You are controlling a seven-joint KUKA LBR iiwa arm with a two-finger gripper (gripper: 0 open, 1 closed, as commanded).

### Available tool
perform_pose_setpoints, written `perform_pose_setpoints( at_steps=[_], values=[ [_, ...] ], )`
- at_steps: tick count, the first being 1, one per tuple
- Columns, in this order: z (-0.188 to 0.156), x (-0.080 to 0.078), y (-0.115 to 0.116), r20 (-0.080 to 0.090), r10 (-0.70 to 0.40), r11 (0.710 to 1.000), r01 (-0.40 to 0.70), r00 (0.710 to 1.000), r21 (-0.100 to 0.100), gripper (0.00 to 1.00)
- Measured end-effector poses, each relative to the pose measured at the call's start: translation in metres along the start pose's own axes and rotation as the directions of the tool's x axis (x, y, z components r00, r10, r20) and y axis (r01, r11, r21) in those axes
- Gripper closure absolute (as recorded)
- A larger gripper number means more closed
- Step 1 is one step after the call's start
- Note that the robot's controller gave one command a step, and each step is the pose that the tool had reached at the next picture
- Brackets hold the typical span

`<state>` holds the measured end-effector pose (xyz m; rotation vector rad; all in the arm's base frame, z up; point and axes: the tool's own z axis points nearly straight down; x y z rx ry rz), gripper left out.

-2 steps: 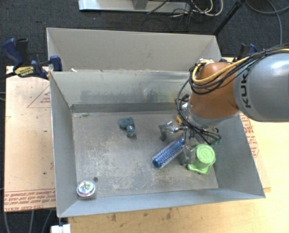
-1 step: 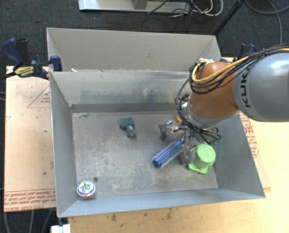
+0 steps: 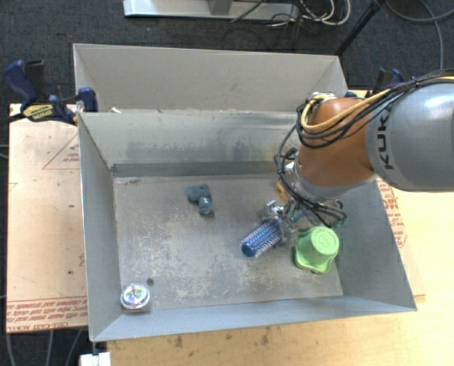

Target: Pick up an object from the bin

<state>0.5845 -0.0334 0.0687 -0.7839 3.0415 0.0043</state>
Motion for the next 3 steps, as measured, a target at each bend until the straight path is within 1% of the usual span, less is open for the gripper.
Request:
perform_pose_setpoints(
  at_steps=[1,2,3],
  values=[
    [-0.021,-0.001,0.000,0.002,0.002,1.000,-0.002,1.000,0.002,1.00],
    [-0.094,-0.003,0.000,0.007,0.004,1.000,-0.004,1.000,0.006,1.00],
    [-0.130,-0.005,0.001,0.005,0.006,1.000,-0.006,1.000,0.005,1.00]
  ],
)
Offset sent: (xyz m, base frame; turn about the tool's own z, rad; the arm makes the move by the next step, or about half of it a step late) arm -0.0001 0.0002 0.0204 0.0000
